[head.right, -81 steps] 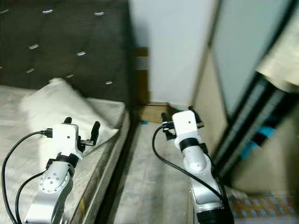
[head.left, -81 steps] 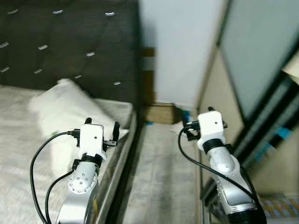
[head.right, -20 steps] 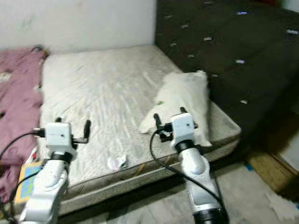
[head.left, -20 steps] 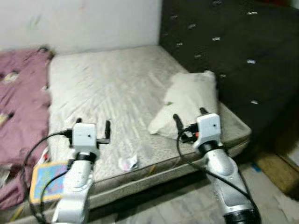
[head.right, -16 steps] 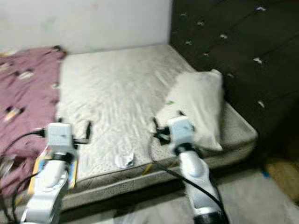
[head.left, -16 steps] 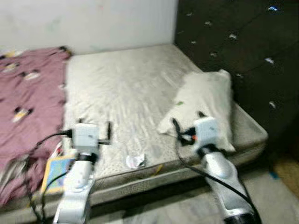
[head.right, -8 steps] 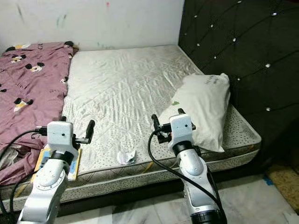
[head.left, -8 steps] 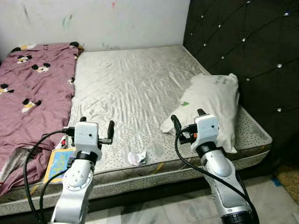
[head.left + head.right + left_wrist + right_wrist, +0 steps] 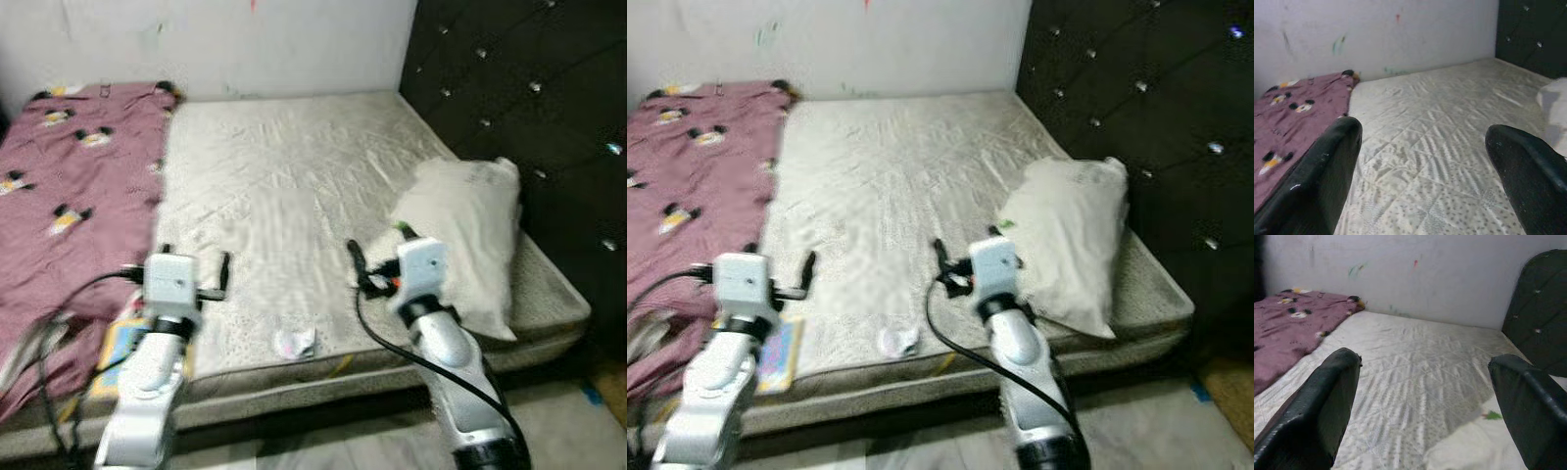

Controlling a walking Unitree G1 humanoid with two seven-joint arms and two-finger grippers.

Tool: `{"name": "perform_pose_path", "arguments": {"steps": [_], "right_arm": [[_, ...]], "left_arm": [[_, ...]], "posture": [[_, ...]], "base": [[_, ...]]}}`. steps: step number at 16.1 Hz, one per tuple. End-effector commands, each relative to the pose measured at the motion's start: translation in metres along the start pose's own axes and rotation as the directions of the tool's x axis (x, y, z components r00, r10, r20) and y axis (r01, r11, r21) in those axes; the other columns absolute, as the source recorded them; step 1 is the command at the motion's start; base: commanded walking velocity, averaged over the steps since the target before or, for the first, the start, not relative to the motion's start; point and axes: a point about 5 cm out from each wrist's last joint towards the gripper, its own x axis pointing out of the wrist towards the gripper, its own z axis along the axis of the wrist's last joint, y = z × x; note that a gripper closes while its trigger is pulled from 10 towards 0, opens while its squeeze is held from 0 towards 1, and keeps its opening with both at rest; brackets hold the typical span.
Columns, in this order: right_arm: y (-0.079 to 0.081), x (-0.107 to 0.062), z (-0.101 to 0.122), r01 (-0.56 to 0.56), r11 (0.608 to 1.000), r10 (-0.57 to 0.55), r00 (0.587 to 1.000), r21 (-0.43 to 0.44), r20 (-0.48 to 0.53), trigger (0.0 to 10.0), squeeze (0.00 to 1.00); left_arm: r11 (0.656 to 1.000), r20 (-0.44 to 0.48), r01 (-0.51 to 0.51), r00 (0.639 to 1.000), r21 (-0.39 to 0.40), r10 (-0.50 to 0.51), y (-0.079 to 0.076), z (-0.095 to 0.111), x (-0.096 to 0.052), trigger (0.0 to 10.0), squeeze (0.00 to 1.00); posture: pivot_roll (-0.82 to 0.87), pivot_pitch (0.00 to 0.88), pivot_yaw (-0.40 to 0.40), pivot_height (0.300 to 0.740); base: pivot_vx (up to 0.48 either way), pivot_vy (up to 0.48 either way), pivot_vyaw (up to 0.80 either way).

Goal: Clean up the room

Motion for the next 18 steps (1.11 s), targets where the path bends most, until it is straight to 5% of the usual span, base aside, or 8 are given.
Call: {"name": "perform_pose_path", "arguments": {"steps": [1,9,18], "right_arm": [[-0.0087,-0.0036,-0.0049,0.028,0.999,-0.028,0.999,-0.018,-0.018,10.0,0.0],[-0.009,-0.002,-0.0058,0.033,0.999,-0.033,0.999,-0.019,-0.01,10.0,0.0],[-0.0087,-0.0015,-0.005,0.034,0.999,-0.034,0.999,-0.041,-0.001,10.0,0.0]], "left_arm": [[0.999,0.018,0.033,0.999,-0.013,-0.033,-0.0089,0.0054,0.0025,10.0,0.0],[0.999,-0.012,-0.045,0.999,-0.03,0.045,-0.0077,0.0036,0.005,10.0,0.0],[1.0,-0.019,-0.021,1.0,-0.023,0.021,-0.0071,0.0012,0.0046,10.0,0.0]], "posture": [[0.01,0.037,-0.007,0.74],[0.02,0.038,-0.003,0.74],[0.02,0.044,-0.001,0.74]], "base": [[0.315,0.0,0.0],[0.111,0.0,0.0],[0.0,0.0,0.8]]}}
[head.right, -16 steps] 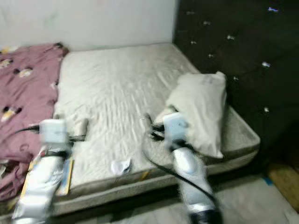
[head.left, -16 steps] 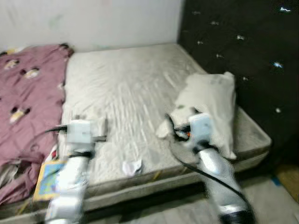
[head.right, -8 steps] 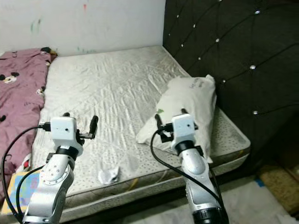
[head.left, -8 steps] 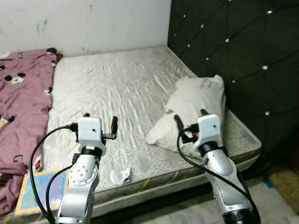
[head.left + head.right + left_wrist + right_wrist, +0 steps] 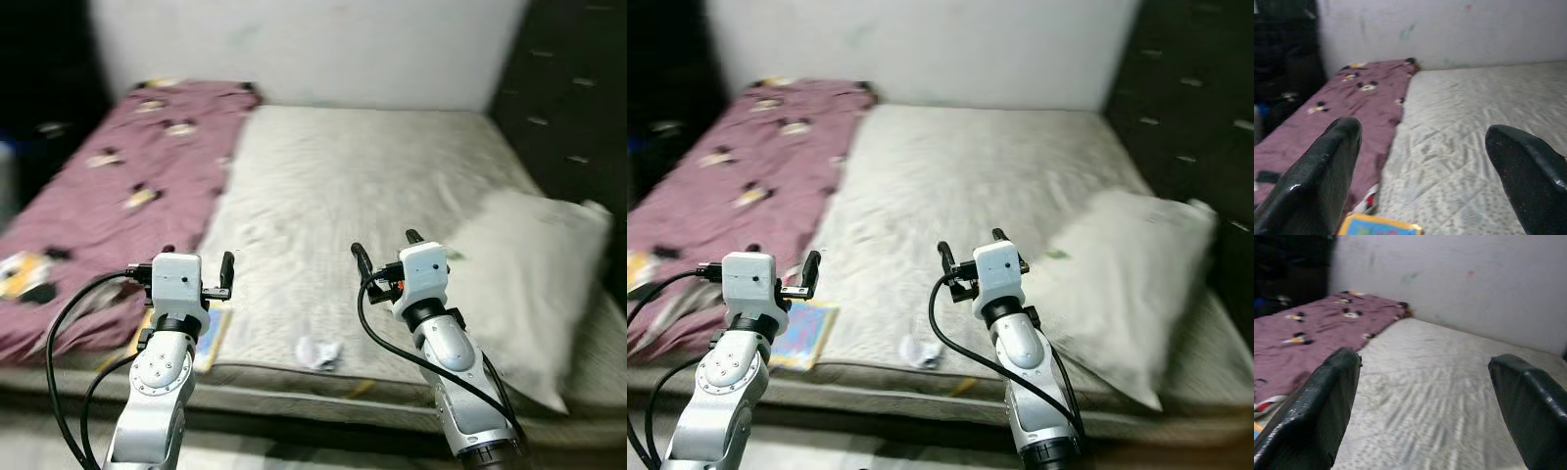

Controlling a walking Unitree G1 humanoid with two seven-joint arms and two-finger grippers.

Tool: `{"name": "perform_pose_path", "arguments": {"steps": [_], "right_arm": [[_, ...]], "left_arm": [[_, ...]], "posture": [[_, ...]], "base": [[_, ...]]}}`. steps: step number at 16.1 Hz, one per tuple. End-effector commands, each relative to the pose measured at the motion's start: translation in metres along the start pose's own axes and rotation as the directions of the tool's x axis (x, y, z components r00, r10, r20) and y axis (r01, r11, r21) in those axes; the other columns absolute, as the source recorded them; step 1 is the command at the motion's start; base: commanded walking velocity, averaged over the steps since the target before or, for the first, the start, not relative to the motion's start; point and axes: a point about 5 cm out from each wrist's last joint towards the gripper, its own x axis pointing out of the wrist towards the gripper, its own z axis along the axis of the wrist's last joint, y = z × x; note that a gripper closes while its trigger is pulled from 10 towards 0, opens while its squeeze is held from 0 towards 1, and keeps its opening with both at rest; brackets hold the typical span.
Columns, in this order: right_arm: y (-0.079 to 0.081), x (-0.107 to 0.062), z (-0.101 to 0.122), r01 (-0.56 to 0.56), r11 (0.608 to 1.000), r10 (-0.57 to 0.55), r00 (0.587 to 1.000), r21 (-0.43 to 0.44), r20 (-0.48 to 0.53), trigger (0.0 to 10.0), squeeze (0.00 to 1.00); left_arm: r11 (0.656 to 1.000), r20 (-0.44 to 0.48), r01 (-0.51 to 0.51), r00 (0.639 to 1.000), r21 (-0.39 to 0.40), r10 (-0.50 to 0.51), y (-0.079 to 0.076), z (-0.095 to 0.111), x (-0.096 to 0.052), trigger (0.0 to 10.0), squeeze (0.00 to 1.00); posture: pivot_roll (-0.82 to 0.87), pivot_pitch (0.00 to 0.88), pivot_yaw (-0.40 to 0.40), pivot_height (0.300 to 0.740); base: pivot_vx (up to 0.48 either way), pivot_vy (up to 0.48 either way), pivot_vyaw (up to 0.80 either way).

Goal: Clean up the room

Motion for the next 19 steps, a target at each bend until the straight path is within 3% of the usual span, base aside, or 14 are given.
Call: {"name": "perform_pose_path", "arguments": {"steps": [1,9,11,15,19], "right_arm": [[-0.001,0.003,0.004,0.001,1.0,-0.001,1.0,-0.004,0.022,10.0,0.0],[-0.001,0.005,0.006,0.014,0.999,-0.015,0.999,0.041,0.028,10.0,0.0],[-0.001,0.004,0.005,0.01,1.0,-0.01,1.0,0.0,0.029,10.0,0.0],[-0.001,0.004,0.004,0.016,0.999,-0.017,1.0,0.039,0.017,10.0,0.0],[-0.003,0.003,0.002,0.022,0.999,-0.022,1.0,0.031,0.008,10.0,0.0]], "left_arm": [[1.0,0.011,0.012,1.0,0.0,-0.012,-0.002,0.003,0.002,10.0,0.0],[0.999,0.014,0.041,0.999,-0.036,-0.04,-0.012,0.001,0.004,10.0,0.0],[0.998,0.014,0.042,0.999,-0.036,-0.042,-0.011,0.0,0.004,10.0,0.0],[0.996,0.006,0.05,0.999,-0.076,-0.049,-0.013,0.0,0.004,10.0,0.0],[0.995,0.001,0.054,0.999,-0.086,-0.054,-0.013,-0.001,0.003,10.0,0.0]], "posture": [[0.01,0.045,-0.001,0.74],[0.0,0.042,0.0,0.74],[0.0,0.042,0.0,0.74],[0.0,0.047,-0.001,0.74],[0.0,0.049,-0.002,0.74]], "base": [[0.0,0.0,0.8],[0.0,0.0,0.09],[0.0,0.0,0.0],[0.0,0.0,0.0],[0.0,0.464,0.0]]}}
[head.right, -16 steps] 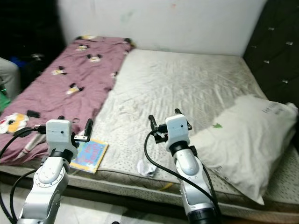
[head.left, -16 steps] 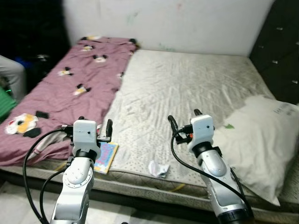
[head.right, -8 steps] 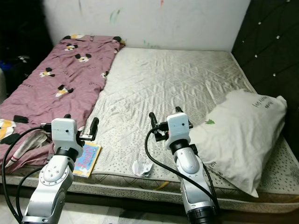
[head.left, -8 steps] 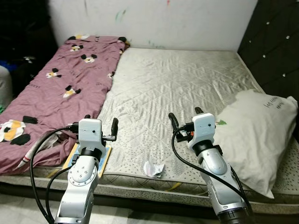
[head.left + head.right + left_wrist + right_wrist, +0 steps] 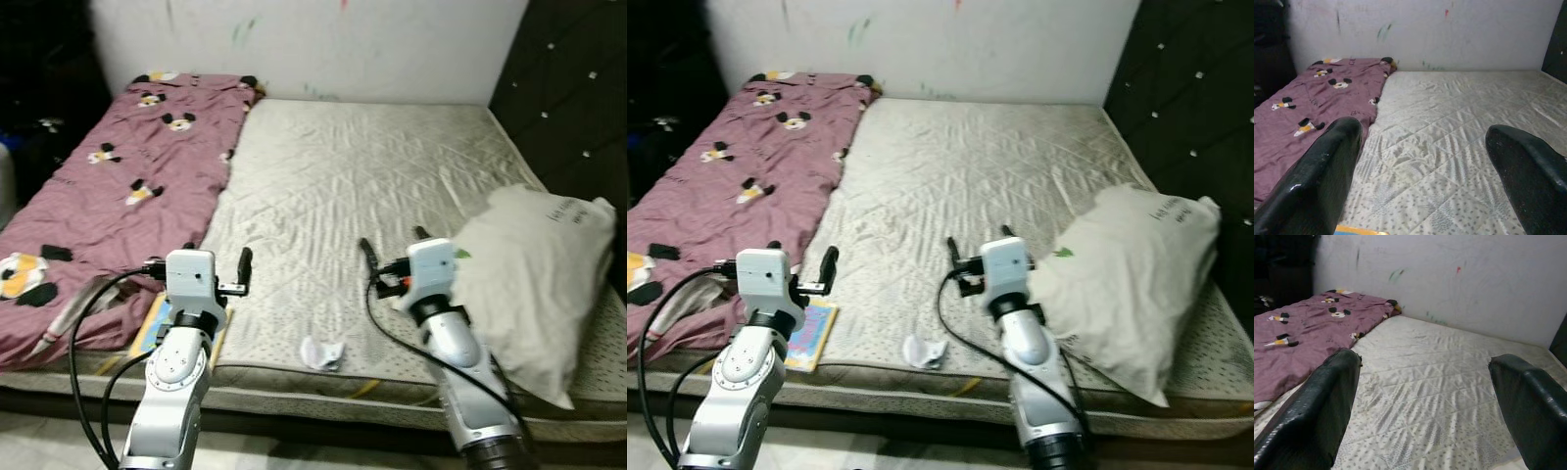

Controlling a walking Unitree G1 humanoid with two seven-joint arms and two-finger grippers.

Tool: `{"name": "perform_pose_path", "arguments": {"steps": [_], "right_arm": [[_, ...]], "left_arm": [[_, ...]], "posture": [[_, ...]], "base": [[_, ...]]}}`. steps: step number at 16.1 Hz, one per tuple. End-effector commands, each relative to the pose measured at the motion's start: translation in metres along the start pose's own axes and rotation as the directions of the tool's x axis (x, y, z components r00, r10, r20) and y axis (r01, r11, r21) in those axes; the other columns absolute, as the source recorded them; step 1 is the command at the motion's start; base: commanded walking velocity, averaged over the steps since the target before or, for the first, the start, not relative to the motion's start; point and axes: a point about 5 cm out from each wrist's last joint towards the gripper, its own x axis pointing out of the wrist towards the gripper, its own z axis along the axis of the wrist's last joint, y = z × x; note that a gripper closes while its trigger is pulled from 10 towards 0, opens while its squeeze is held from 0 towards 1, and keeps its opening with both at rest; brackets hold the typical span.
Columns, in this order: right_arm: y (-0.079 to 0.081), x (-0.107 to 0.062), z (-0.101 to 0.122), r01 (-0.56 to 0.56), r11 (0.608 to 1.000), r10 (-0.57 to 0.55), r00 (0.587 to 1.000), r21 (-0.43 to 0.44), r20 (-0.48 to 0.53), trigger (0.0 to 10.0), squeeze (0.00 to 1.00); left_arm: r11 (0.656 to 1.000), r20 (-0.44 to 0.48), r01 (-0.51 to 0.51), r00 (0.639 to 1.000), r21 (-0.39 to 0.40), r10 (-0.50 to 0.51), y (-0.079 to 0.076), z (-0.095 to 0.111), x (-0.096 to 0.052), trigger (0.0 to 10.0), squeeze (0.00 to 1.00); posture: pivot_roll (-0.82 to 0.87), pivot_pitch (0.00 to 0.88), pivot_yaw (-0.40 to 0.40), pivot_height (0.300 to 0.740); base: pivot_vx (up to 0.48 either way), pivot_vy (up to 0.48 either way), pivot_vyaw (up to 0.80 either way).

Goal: Clean up the room

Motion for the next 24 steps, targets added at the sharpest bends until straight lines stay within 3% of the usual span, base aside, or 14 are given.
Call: {"name": "perform_pose_path", "arguments": {"steps": [1,12,24], "right_arm": [[0.0058,0.0017,0.0009,-0.013,1.0,0.013,1.0,0.015,0.001,10.0,0.0],[0.0045,0.003,0.0007,-0.014,1.0,0.014,1.0,0.012,-0.002,10.0,0.0],[0.0053,0.0017,-0.0011,-0.013,1.0,0.013,1.0,0.004,-0.009,10.0,0.0]], "left_arm": [[1.0,-0.012,-0.014,1.0,0.01,0.014,0.0052,-0.0018,-0.0004,10.0,0.0],[1.0,0.04,0.03,0.999,0.005,-0.031,0.0018,0.0042,-0.0009,10.0,0.0],[0.999,0.032,0.043,0.999,0.002,-0.043,0.0003,0.0025,-0.0025,10.0,0.0]], "posture": [[0.0,0.049,-0.002,0.74],[-0.01,0.041,-0.008,0.74],[-0.01,0.056,-0.009,0.74]], "base": [[0.0,0.296,0.0],[0.0,0.0,-0.19],[0.193,0.0,0.0]]}}
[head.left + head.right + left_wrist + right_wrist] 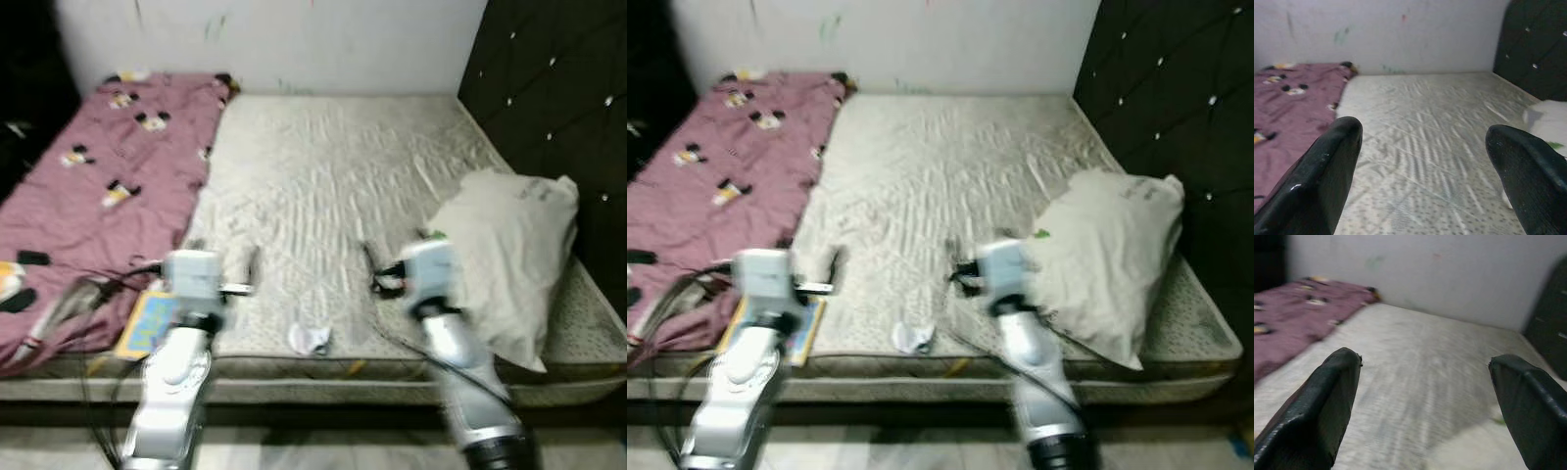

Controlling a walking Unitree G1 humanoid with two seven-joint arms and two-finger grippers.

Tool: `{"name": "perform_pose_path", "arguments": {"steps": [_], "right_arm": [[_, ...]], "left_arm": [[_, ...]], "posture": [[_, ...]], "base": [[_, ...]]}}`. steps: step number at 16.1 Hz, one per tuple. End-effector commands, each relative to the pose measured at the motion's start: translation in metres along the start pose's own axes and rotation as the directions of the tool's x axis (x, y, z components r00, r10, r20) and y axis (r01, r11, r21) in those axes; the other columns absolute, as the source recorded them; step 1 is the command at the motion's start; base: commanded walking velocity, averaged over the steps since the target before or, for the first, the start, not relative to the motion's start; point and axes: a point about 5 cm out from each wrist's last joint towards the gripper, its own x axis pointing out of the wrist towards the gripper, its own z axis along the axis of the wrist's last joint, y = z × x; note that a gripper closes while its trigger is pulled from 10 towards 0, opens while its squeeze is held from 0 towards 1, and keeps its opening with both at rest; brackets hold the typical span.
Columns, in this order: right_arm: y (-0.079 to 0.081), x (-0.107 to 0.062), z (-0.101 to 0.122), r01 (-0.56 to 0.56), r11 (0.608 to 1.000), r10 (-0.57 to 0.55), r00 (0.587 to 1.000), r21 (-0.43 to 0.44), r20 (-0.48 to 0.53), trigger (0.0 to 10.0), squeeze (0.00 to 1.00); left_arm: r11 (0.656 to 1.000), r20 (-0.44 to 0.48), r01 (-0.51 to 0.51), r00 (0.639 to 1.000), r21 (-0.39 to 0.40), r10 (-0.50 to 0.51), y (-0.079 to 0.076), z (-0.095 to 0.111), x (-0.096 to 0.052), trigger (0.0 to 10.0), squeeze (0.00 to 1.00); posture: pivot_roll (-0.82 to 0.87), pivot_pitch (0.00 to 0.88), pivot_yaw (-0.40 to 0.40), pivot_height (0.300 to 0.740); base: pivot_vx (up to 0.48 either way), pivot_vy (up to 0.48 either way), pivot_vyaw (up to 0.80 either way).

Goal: Clean up the room

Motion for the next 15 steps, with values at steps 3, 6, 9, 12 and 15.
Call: {"name": "perform_pose_path", "arguments": {"steps": [3,6,9,12,15], "right_arm": [[0.0111,0.0031,0.0023,-0.027,0.999,0.027,1.0,0.018,0.007,10.0,0.0],[0.0107,0.003,0.0018,-0.025,1.0,0.025,1.0,0.015,0.005,10.0,0.0],[0.0104,0.0033,0.0009,-0.025,1.0,0.025,1.0,0.019,0.001,10.0,0.0],[0.0104,0.003,0.0003,-0.023,1.0,0.023,1.0,0.019,-0.001,10.0,0.0],[0.0102,0.0029,0.0,-0.021,1.0,0.021,1.0,0.019,-0.003,10.0,0.0]], "left_arm": [[0.999,-0.005,-0.047,0.999,0.011,0.047,0.0119,-0.0003,-0.0017,10.0,0.0],[1.0,-0.011,-0.016,1.0,0.012,0.016,0.0093,-0.0008,-0.0017,10.0,0.0],[1.0,-0.005,-0.006,1.0,0.011,0.007,0.0082,0.0004,-0.0013,10.0,0.0],[1.0,-0.008,-0.001,1.0,0.01,0.001,0.0075,0.0,-0.0013,10.0,0.0],[1.0,-0.01,0.003,1.0,0.004,-0.003,0.007,-0.0002,-0.0013,10.0,0.0]], "posture": [[-0.01,0.058,-0.009,0.74],[-0.01,0.058,-0.008,0.74],[-0.01,0.057,-0.007,0.74],[-0.01,0.057,-0.007,0.74],[-0.01,0.06,-0.007,0.74]], "base": [[0.0,0.0,0.0],[0.0,0.0,0.0],[0.285,0.0,-0.42],[0.301,0.0,-0.22],[0.275,0.0,0.0]]}}
